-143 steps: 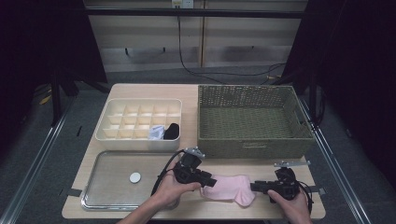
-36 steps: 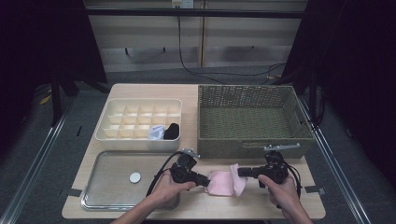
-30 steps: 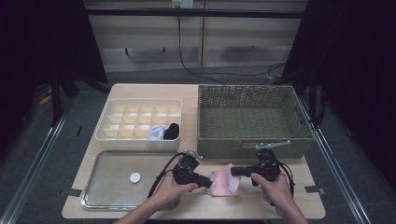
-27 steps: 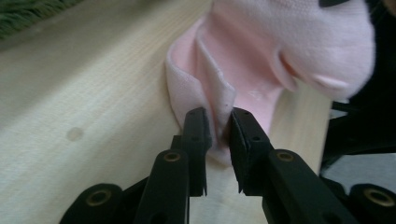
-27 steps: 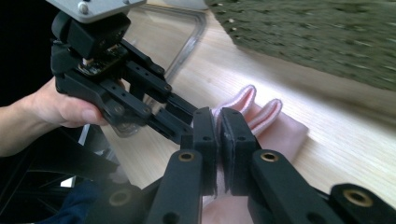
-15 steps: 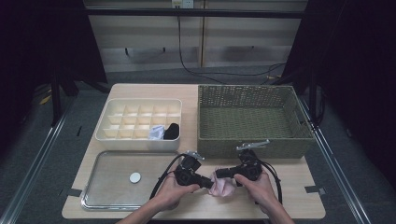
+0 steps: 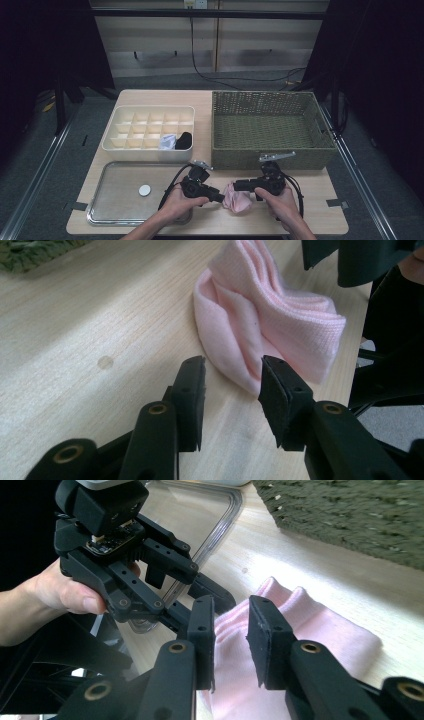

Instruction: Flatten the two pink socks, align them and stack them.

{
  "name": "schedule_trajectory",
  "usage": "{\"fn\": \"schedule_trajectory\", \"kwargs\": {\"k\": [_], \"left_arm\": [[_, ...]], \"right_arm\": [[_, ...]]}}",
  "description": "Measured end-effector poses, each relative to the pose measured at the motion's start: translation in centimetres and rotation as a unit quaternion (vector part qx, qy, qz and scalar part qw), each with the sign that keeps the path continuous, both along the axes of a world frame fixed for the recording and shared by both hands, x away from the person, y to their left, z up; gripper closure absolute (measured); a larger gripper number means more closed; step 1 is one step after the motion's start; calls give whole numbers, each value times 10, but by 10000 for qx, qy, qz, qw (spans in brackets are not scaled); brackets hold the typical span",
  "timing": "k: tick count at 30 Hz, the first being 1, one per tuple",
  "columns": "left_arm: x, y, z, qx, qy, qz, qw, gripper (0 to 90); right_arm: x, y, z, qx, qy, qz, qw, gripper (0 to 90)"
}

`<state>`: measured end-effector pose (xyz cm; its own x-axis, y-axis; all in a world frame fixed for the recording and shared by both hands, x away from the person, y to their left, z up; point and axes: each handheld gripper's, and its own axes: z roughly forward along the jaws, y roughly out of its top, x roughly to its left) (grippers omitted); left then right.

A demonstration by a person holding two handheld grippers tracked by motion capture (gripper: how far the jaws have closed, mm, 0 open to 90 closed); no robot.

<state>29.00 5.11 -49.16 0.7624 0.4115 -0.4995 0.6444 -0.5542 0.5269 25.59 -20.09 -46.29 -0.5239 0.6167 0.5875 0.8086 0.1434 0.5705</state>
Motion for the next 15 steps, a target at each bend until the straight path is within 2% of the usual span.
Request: {"fn": "schedule_trajectory", "kwargs": {"k": [3, 6, 9, 13, 15], "left_arm": [[1, -2, 1, -57, -19, 23, 10000, 615], [1, -4, -2, 15, -70, -17, 10000, 623], [1, -5, -2, 97, 8, -53, 9999, 720], [0, -7, -4, 95, -18, -39, 9999, 750], [0, -6, -4, 106, -22, -79, 9999, 754]], "right_arm": [[0, 0, -3, -135, 61, -112, 9998, 698], [3, 4, -10, -190, 160, -114, 9996, 660], [5, 12, -16, -284, 221, -50, 9993, 651], [5, 21, -23, -455, 229, 16, 9987, 703], [5, 22, -26, -467, 229, -14, 9986, 765]]}}
